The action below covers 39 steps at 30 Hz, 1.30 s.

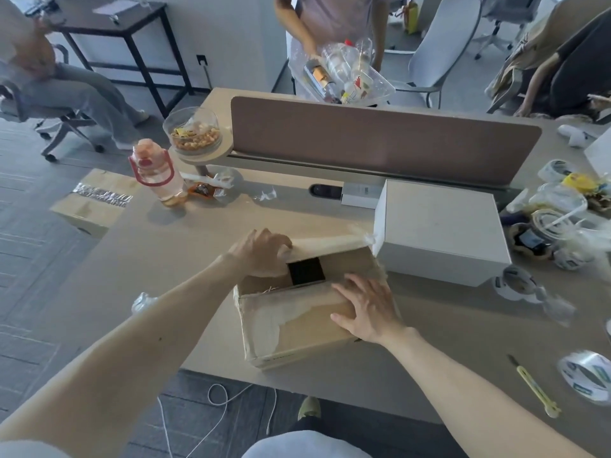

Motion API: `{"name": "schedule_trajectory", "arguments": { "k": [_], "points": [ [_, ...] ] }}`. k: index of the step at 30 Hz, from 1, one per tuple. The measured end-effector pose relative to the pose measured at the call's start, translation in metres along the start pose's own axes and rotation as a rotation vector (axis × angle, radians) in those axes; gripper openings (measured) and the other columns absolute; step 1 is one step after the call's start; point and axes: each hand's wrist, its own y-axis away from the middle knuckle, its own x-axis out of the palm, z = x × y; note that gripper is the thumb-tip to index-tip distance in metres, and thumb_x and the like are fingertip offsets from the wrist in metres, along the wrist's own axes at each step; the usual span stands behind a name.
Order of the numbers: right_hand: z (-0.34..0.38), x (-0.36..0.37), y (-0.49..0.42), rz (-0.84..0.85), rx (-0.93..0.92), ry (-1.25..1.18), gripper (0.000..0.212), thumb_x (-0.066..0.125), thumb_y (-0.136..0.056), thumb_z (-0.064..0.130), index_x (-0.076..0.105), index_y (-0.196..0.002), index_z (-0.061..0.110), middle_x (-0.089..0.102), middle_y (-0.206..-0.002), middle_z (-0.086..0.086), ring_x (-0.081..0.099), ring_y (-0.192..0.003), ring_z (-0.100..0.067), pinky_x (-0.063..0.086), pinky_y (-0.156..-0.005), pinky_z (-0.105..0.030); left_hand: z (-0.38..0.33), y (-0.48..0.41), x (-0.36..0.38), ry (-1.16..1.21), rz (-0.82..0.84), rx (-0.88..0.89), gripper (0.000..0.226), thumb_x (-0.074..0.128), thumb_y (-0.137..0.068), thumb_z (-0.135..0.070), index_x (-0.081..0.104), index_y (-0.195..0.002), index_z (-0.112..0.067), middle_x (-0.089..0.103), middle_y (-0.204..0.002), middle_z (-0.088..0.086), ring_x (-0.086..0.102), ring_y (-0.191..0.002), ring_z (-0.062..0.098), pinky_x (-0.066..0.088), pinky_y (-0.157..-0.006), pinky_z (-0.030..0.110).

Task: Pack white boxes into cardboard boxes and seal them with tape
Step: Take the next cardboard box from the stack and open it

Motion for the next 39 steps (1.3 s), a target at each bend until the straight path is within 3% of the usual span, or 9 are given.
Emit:
{"name": "schedule_trajectory", "arguments": {
  "k": [5, 9, 16, 21, 24, 27, 31, 36, 39],
  "points": [
    [0.012, -0.023, -0.018, 0.136, -0.025, 0.131, 0.084, 0.05, -0.082, 0.072, 0.018, -0.152, 0.037, 0.022, -0.158, 0.004, 0.023, -0.14, -0.029, 0.029, -0.109, -0.049, 0.026, -0.017, -0.039, 0.049, -0.226, -0.01, 0.022, 0.072, -0.083, -0.032, 0.071, -0.103, -0.023, 0.069, -0.102, 0.004, 0.065, -0.087, 0.021, 0.053, -0.078, 0.034],
    [0.016, -0.036, -0.025, 0.056, -0.053, 0.19, 0.085, 0.057, -0.074, 0.076, 0.033, -0.145, 0.033, 0.041, -0.14, -0.001, 0.037, -0.128, -0.026, 0.033, -0.101, -0.043, 0.032, -0.029, -0.033, -0.102, -0.532, -0.022, 0.055, 0.075, -0.078, -0.013, 0.055, -0.129, -0.017, 0.053, -0.13, 0.012, 0.052, -0.119, 0.037, 0.041, -0.096, 0.056],
    [0.013, -0.072, 0.011, -0.264, -0.141, -0.15, 0.029, 0.072, -0.082, 0.046, 0.069, -0.096, 0.021, 0.062, -0.093, 0.005, 0.06, -0.08, -0.014, 0.054, -0.079, -0.039, 0.033, -0.028, -0.005, -0.181, -0.518, -0.075, 0.09, 0.078, -0.068, -0.001, 0.035, -0.145, -0.022, 0.032, -0.14, 0.019, 0.031, -0.13, 0.038, 0.026, -0.099, 0.053],
    [0.008, -0.085, 0.067, -0.2, -0.161, -0.322, 0.031, 0.061, -0.089, 0.049, 0.074, -0.085, 0.022, 0.062, -0.087, 0.012, 0.06, -0.069, -0.006, 0.051, -0.062, -0.018, 0.044, -0.021, 0.02, -0.171, -0.369, -0.13, 0.07, 0.073, -0.083, -0.037, 0.039, -0.142, -0.021, 0.025, -0.154, 0.013, 0.019, -0.145, 0.033, 0.027, -0.104, 0.061],
    [-0.005, -0.066, 0.093, -0.103, -0.076, -0.323, 0.032, 0.058, -0.091, 0.051, 0.071, -0.099, 0.022, 0.056, -0.112, 0.011, 0.057, -0.097, -0.002, 0.047, -0.082, -0.014, 0.044, -0.016, 0.042, -0.078, -0.256, -0.175, 0.056, 0.054, -0.091, -0.057, 0.04, -0.136, -0.026, 0.032, -0.147, 0.007, 0.027, -0.137, 0.032, 0.028, -0.106, 0.063],
    [-0.019, -0.024, 0.103, 0.034, 0.02, -0.259, 0.051, 0.053, -0.093, 0.053, 0.047, -0.139, 0.031, 0.023, -0.155, 0.004, 0.019, -0.145, -0.017, 0.028, -0.115, -0.037, 0.04, -0.011, 0.059, 0.019, -0.192, -0.251, 0.066, 0.047, -0.091, -0.064, 0.032, -0.145, -0.029, 0.029, -0.151, 0.005, 0.022, -0.14, 0.031, 0.026, -0.106, 0.064],
    [-0.031, 0.024, 0.095, 0.059, 0.14, -0.215, 0.071, 0.046, -0.095, 0.056, 0.012, -0.154, 0.035, -0.017, -0.162, 0.001, -0.016, -0.149, -0.023, 0.009, -0.12, -0.048, 0.039, -0.008, 0.073, 0.091, -0.165, -0.291, 0.076, 0.045, -0.091, -0.067, 0.022, -0.152, -0.029, 0.017, -0.161, 0.005, 0.01, -0.147, 0.03, 0.027, -0.112, 0.061],
    [-0.028, 0.048, 0.082, -0.089, 0.132, -0.197, 0.079, 0.07, -0.084, 0.044, 0.025, -0.147, 0.029, 0.008, -0.162, -0.013, 0.01, -0.147, -0.042, 0.024, -0.113, -0.062, 0.038, -0.006, 0.072, 0.115, -0.124, -0.298, 0.078, 0.042, -0.091, -0.07, 0.016, -0.153, -0.032, 0.01, -0.163, 0.002, 0.004, -0.15, 0.029, 0.017, -0.117, 0.06],
    [-0.025, 0.037, 0.076, -0.06, 0.138, -0.099, 0.071, 0.063, -0.083, 0.052, 0.035, -0.146, 0.038, 0.001, -0.164, -0.001, -0.003, -0.149, -0.037, 0.003, -0.113, -0.063, 0.031, -0.003, 0.071, 0.107, -0.092, -0.315, 0.077, 0.04, -0.093, -0.069, 0.012, -0.155, -0.032, 0.001, -0.165, 0.002, -0.006, -0.152, 0.029, -0.003, -0.116, 0.064]
  ]
}}
